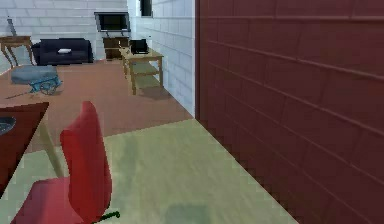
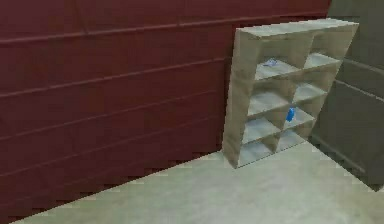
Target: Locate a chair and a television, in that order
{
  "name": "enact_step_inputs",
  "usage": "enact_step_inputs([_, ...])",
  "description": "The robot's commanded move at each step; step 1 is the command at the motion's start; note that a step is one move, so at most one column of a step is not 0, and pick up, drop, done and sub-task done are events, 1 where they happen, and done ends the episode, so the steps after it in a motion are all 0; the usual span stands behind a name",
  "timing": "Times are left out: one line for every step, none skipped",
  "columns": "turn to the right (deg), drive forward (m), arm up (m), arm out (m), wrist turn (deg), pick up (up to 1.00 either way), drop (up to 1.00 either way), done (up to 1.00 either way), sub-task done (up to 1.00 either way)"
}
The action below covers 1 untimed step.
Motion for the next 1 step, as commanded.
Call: enact_step_inputs([0.0, 1.0, 0.0, 0.0, 0.0, 0.0, 0.0, 0.0, 0.0])
